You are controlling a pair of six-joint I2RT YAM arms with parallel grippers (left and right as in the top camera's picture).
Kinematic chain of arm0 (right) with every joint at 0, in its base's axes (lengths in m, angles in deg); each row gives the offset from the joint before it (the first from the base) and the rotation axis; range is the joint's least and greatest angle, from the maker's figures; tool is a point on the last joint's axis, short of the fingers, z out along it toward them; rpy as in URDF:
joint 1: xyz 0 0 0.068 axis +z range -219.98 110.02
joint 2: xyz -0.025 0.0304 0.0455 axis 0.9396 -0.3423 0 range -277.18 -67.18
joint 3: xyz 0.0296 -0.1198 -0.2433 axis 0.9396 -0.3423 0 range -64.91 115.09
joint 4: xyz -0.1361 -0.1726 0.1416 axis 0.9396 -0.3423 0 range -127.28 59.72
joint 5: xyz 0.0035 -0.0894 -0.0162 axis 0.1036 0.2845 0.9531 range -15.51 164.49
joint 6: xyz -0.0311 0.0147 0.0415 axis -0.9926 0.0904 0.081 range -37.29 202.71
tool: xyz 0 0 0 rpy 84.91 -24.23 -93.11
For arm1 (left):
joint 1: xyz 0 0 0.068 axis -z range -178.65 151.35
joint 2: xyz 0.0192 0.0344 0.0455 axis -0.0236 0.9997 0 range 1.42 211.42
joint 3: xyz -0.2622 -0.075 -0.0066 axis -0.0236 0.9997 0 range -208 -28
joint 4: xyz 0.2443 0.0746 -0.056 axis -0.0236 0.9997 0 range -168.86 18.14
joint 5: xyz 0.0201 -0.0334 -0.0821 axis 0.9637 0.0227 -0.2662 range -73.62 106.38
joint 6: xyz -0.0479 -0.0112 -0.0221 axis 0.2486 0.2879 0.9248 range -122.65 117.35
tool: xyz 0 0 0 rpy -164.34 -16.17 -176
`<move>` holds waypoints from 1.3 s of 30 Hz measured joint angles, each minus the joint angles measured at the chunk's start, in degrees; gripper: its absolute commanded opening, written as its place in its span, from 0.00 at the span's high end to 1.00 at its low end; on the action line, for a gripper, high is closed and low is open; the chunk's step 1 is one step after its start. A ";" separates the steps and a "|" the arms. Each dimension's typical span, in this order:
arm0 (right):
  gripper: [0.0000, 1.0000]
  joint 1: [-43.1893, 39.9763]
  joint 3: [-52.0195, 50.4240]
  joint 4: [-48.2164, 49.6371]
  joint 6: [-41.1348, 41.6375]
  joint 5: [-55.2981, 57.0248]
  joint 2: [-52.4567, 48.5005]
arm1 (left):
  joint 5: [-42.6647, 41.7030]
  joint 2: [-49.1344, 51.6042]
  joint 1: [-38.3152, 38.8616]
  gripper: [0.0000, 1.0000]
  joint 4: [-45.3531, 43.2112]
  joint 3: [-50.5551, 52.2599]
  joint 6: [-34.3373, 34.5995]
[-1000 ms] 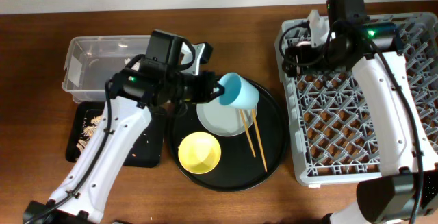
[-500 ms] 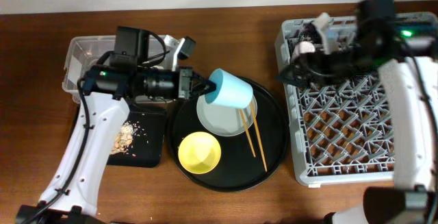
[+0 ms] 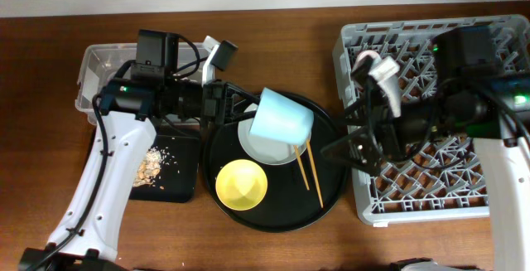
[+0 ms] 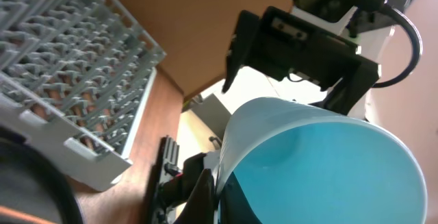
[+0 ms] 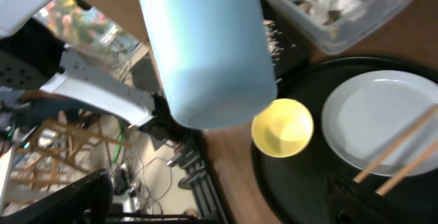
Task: Sort waste into correct bins and load items into the dishwasher rack
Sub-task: 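Lift the blue cup and hand it to the right gripper, then carry the blue cup with the right gripper over the dish rack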
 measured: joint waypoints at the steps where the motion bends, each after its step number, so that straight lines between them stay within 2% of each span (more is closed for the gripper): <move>1: 0.01 0.70 -0.13 0.09 0.00 0.00 0.00 | -0.50 0.00 0.44 1.00 -0.02 0.00 -0.26; 7: 0.01 3.91 -0.33 1.42 -0.22 -0.17 0.00 | -1.90 0.00 4.81 1.00 -2.54 0.00 -0.74; 11: 0.10 3.91 -0.33 1.38 -0.26 -0.20 -0.02 | -1.97 0.00 6.78 1.00 -3.91 0.00 -0.92; 21: 0.23 7.30 -2.60 1.75 -0.37 -0.52 -0.02 | -0.52 0.00 9.25 1.00 -5.29 0.00 -1.05; 26: 0.39 8.79 -5.22 3.21 -0.46 -0.61 -0.02 | 0.00 0.00 9.25 1.00 -5.60 0.00 -1.09; 32: 0.46 8.76 -5.27 3.82 0.07 -0.22 -0.04 | 0.28 -0.02 9.25 1.00 -5.55 0.00 -1.92; 39: 0.50 8.79 -5.55 4.66 0.15 0.63 -0.04 | 1.36 -0.02 9.22 1.00 -5.07 0.00 -2.36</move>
